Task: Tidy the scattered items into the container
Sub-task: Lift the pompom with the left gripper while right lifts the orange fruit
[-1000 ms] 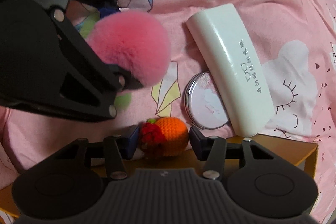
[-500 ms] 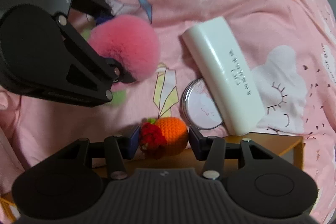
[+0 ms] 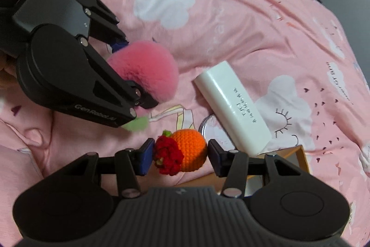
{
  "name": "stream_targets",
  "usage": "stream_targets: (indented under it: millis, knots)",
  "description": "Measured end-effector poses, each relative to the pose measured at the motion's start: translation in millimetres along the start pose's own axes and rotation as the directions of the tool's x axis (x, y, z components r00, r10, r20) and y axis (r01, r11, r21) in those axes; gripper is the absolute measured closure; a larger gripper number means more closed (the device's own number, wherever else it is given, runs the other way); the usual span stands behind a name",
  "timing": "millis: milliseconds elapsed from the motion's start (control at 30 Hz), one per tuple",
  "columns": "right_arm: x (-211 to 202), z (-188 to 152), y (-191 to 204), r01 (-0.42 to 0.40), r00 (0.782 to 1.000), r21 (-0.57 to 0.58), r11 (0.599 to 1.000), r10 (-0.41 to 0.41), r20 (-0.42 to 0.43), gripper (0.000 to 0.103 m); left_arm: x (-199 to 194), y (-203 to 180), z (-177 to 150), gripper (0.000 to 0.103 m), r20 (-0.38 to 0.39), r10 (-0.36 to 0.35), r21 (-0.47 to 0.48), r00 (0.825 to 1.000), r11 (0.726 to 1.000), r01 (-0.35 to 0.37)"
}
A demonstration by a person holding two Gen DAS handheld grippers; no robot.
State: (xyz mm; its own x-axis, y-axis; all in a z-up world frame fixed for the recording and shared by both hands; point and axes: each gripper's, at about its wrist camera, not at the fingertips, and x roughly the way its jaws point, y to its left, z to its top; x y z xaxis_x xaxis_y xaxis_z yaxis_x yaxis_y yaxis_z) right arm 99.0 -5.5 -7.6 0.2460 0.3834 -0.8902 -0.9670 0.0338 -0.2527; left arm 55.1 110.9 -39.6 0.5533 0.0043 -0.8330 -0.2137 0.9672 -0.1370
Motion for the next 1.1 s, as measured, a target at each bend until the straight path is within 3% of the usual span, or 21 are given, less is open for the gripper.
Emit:
stream_targets:
  millis: [333, 500, 633, 800, 933, 1100]
  knots:
    - [-46, -24, -5, 0.033, 0.984, 0.196, 0.98, -0.066, 0.166, 0.05, -31, -18, 4, 0.053, 0.045, 0.012, 0.041, 0.999, 0.999, -0.014]
    - [-71, -44, -10, 0.03, 0.964, 0.321, 0.947, -0.112, 0.242, 0.05, -45, -31, 8, 0.053, 0.072, 0.0, 0.066, 0.997, 0.998, -0.004]
    - [-87, -68, -21, 0.022, 0.948, 0.43, 0.902, -0.156, 0.278, 0.05, -59, -43, 14, 0.053, 0.099, -0.052, 0.083, 0.994, 0.996, 0.044]
    - [-110, -106, -38, 0.069, 0.932, 0.549, 0.833, -0.249, 0.262, 0.05, -73, -63, 25, 0.053, 0.127, -0.149, 0.125, 0.981, 0.983, 0.133]
    - [-117, -135, -49, 0.104, 0.933, 0.607, 0.788, -0.289, 0.216, 0.05, -76, -90, 34, 0.053, 0.127, -0.246, 0.184, 0.961, 0.958, 0.22]
    - [-110, -158, -45, 0.161, 0.952, 0.561, 0.812, -0.277, 0.127, 0.05, -61, -128, 39, 0.053, 0.071, -0.342, 0.259, 0.937, 0.914, 0.314]
